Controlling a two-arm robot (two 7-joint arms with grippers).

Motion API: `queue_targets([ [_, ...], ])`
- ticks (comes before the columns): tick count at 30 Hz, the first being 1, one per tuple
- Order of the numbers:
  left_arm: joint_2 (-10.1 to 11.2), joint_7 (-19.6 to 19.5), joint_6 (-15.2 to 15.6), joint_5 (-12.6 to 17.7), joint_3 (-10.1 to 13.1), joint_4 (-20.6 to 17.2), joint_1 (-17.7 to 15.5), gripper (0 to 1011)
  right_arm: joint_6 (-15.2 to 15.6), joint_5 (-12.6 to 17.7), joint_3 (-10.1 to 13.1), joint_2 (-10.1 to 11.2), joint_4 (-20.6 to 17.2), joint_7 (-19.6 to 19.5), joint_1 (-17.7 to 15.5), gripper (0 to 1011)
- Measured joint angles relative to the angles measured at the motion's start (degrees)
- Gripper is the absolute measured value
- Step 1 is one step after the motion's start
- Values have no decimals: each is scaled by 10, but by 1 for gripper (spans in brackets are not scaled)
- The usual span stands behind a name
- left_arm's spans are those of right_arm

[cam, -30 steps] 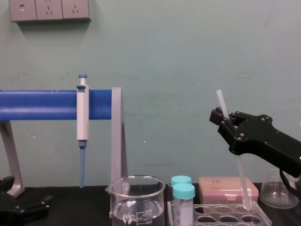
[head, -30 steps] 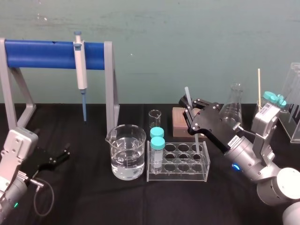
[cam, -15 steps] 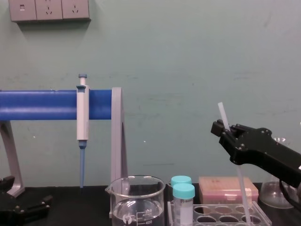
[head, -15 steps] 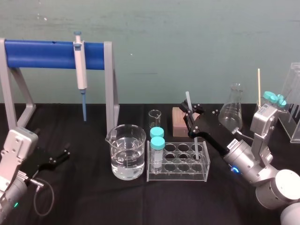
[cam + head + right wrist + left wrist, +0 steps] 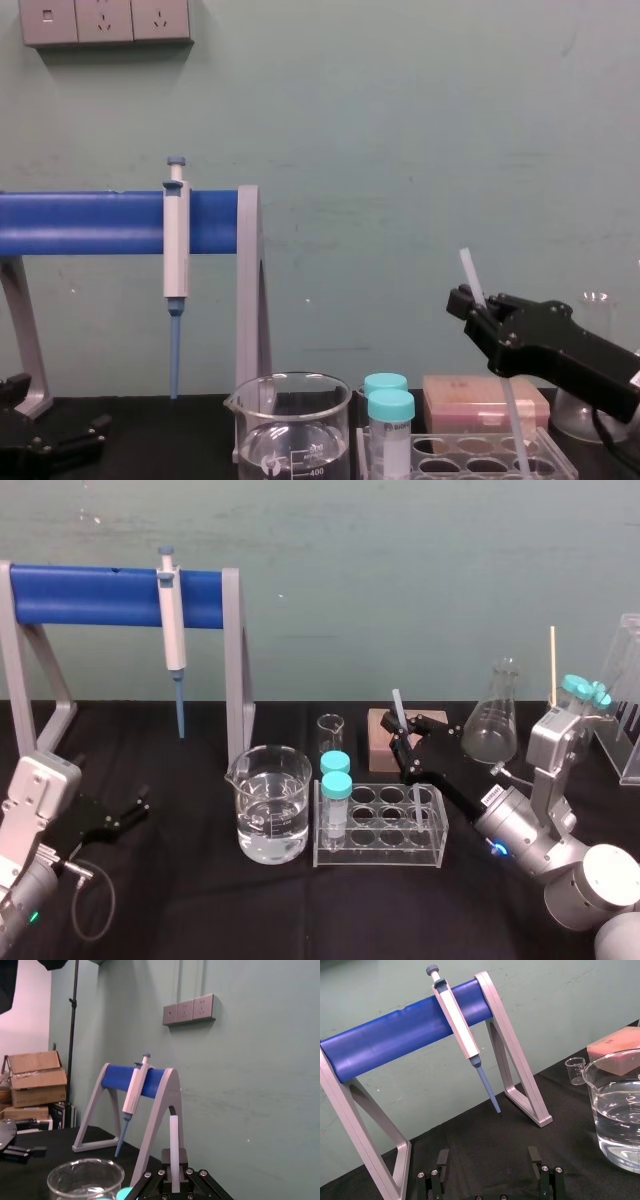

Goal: Pick up the stirring rod with one hand, then place it down.

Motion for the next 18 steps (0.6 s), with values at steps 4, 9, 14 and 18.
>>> queue_targets([
  [4,0,0,0,0,0,0,0,1000,4,0,-1,0,9,2,2,68],
  [9,0,0,0,0,0,0,0,1000,6,0,-1,0,14,5,4,68],
  [14,0,0,0,0,0,0,0,1000,12,2,-1,0,25,10,6,68],
  [18,0,0,0,0,0,0,0,1000,16,5,0,-1,34,14,9,68],
])
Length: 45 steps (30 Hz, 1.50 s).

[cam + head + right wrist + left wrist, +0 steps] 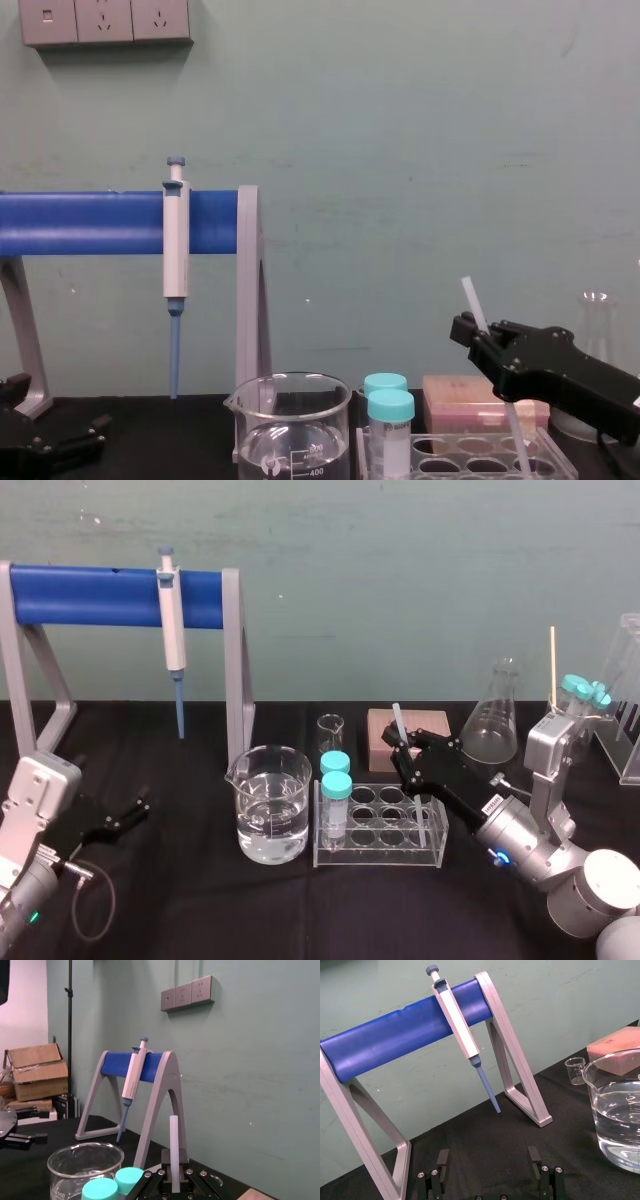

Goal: Pick up the stirring rod with one hand, then place it down.

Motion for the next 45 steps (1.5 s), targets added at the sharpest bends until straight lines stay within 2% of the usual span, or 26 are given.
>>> queue_targets([
  [24,0,0,0,0,0,0,0,1000,7,2,0,-1,8,3,3,84],
  [35,0,0,0,0,0,0,0,1000,6,2,0,-1,7,3,2,418],
  [37,0,0,0,0,0,0,0,1000,6,2,0,-1,7,3,2,451],
  [38,0,0,0,0,0,0,0,1000,6,2,0,-1,7,3,2,510],
  [43,0,0,0,0,0,0,0,1000,6,2,0,-1,7,2,2,681],
  [44,0,0,0,0,0,0,0,1000,6,2,0,-1,7,2,2,681],
  [45,0,0,0,0,0,0,0,1000,6,2,0,-1,7,2,2,737],
])
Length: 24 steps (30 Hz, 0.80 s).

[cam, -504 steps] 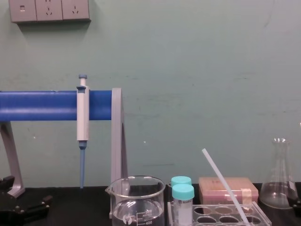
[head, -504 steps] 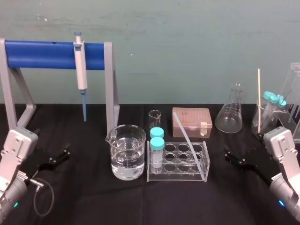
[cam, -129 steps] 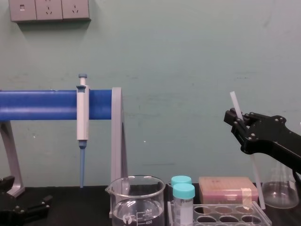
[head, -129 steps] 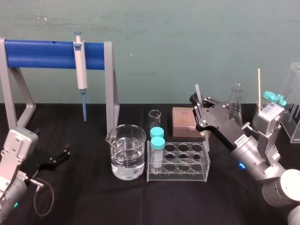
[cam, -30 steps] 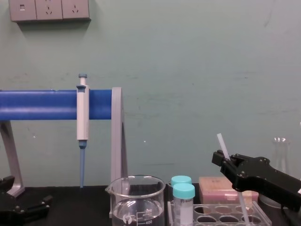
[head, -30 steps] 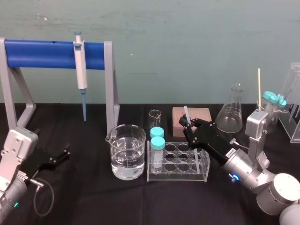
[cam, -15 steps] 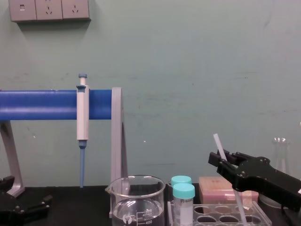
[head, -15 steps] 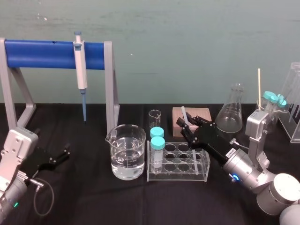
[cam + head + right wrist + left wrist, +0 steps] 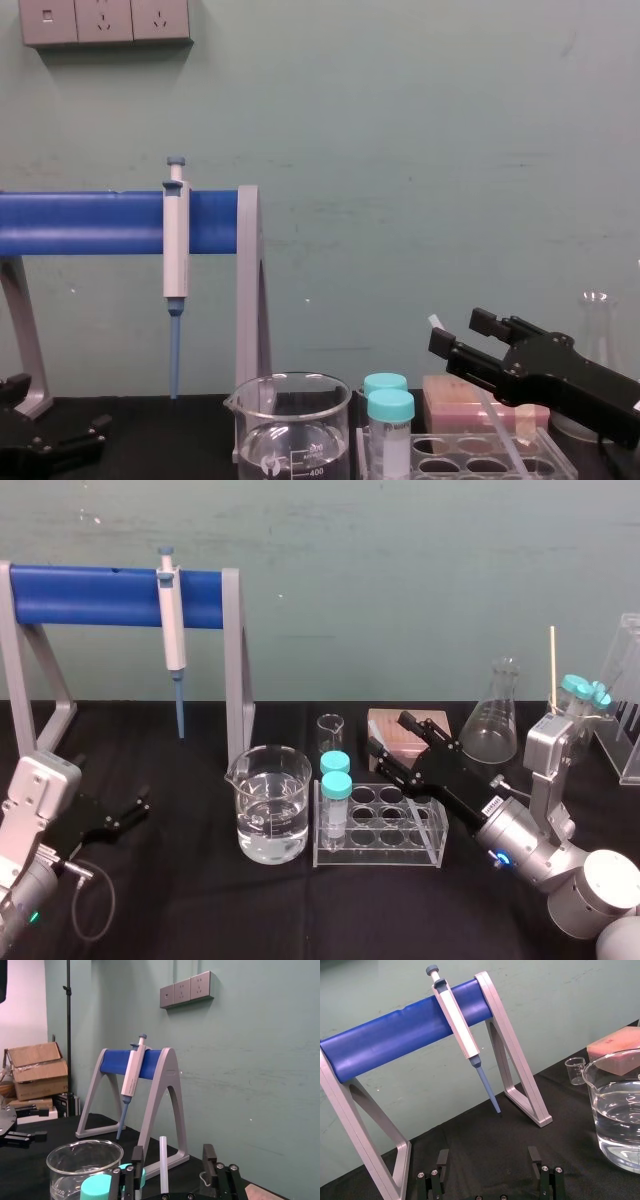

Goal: Pick up the stirring rod with one hand, then place it down.

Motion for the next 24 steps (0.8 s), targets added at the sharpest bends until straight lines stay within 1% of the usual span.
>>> queue_targets([
  [3,0,0,0,0,0,0,0,1000,0,0,0,0,0,0,0,812],
  [5,0,0,0,0,0,0,0,1000,0,0,0,0,0,0,0,883],
  [6,0,0,0,0,0,0,0,1000,0,0,0,0,0,0,0,894],
  [7,0,0,0,0,0,0,0,1000,0,0,0,0,0,0,0,948],
  [8,0,0,0,0,0,0,0,1000,0,0,0,0,0,0,0,948],
  [10,0,0,0,0,0,0,0,1000,0,0,0,0,0,0,0,992],
  [20,0,0,0,0,0,0,0,1000,0,0,0,0,0,0,0,1002],
  [24,0,0,0,0,0,0,0,1000,0,-11,2,4,-31,-27,-12,1002],
])
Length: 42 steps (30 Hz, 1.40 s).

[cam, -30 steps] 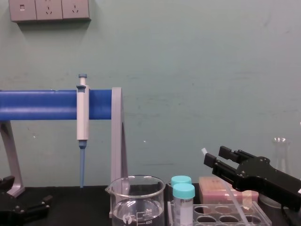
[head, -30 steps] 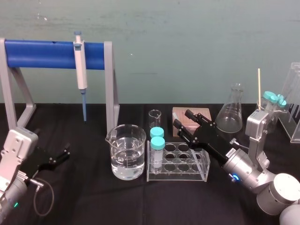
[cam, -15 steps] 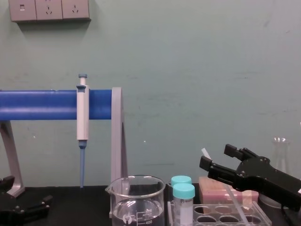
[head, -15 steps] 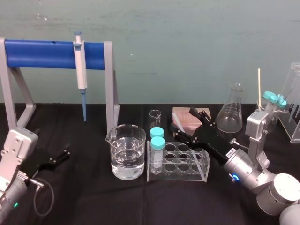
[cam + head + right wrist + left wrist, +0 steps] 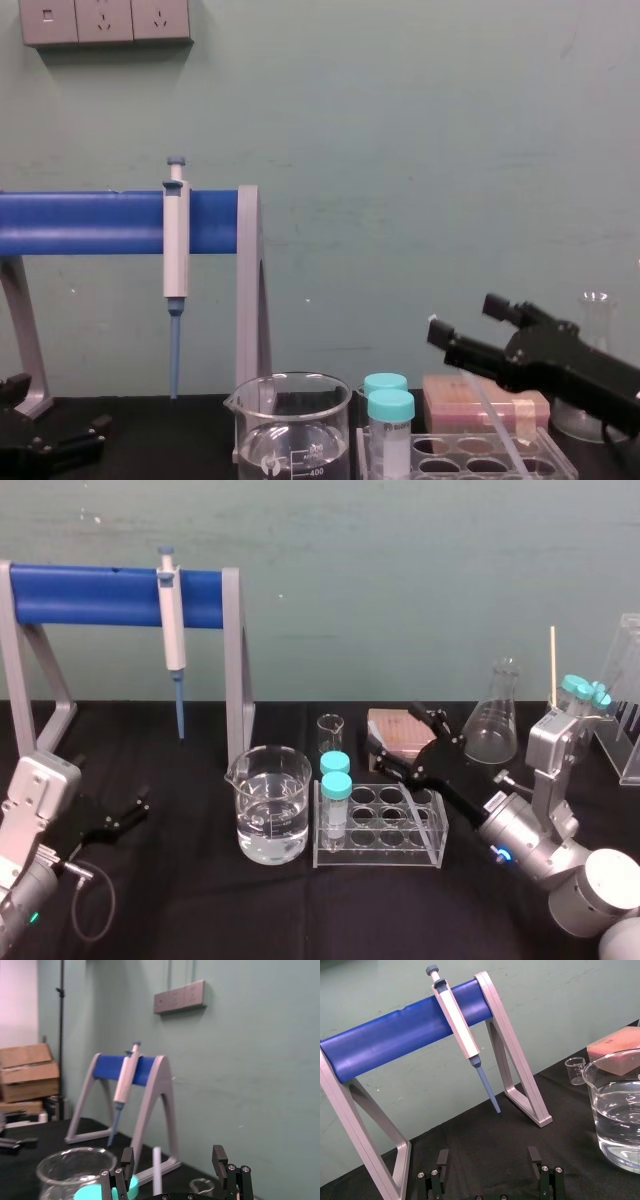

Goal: Pick up the stirring rod with one hand, then place it down.

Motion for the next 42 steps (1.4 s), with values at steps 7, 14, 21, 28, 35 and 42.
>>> queue_targets([
  [7,0,0,0,0,0,0,0,1000,-1,-57,12,11,-91,-97,-40,1002],
  [14,0,0,0,0,0,0,0,1000,59,-87,33,15,-157,-167,-77,1002],
  [21,0,0,0,0,0,0,0,1000,132,-93,54,18,-199,-209,-110,1002],
  [28,0,0,0,0,0,0,0,1000,198,-96,69,19,-219,-237,-133,1002],
  [35,0,0,0,0,0,0,0,1000,226,-92,72,16,-216,-236,-136,1002],
  [42,0,0,0,0,0,0,0,1000,226,-92,72,17,-216,-236,-136,1002],
])
